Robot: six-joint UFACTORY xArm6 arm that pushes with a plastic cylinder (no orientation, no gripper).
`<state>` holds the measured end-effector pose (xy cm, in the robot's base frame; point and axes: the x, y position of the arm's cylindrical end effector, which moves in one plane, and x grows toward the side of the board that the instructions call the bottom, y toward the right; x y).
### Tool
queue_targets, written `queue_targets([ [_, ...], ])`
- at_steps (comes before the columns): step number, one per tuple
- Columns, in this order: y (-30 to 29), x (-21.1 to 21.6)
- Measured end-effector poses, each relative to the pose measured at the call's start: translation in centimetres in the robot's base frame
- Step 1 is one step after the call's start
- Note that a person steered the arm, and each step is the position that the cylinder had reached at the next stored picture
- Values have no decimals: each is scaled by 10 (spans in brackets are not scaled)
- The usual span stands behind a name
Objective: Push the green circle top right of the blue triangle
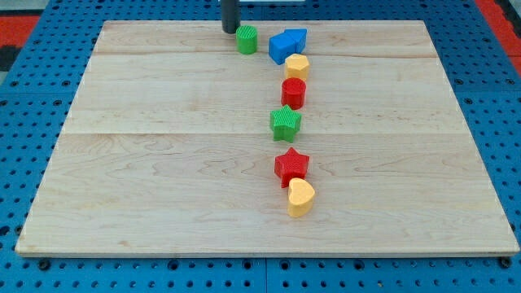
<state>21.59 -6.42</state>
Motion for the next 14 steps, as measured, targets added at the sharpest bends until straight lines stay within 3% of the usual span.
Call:
queue_targets([
  [2,-8,40],
  [4,68,38],
  [7,62,57],
  [8,38,66],
  [9,-9,48],
  [11,42,18],
  [14,98,26],
])
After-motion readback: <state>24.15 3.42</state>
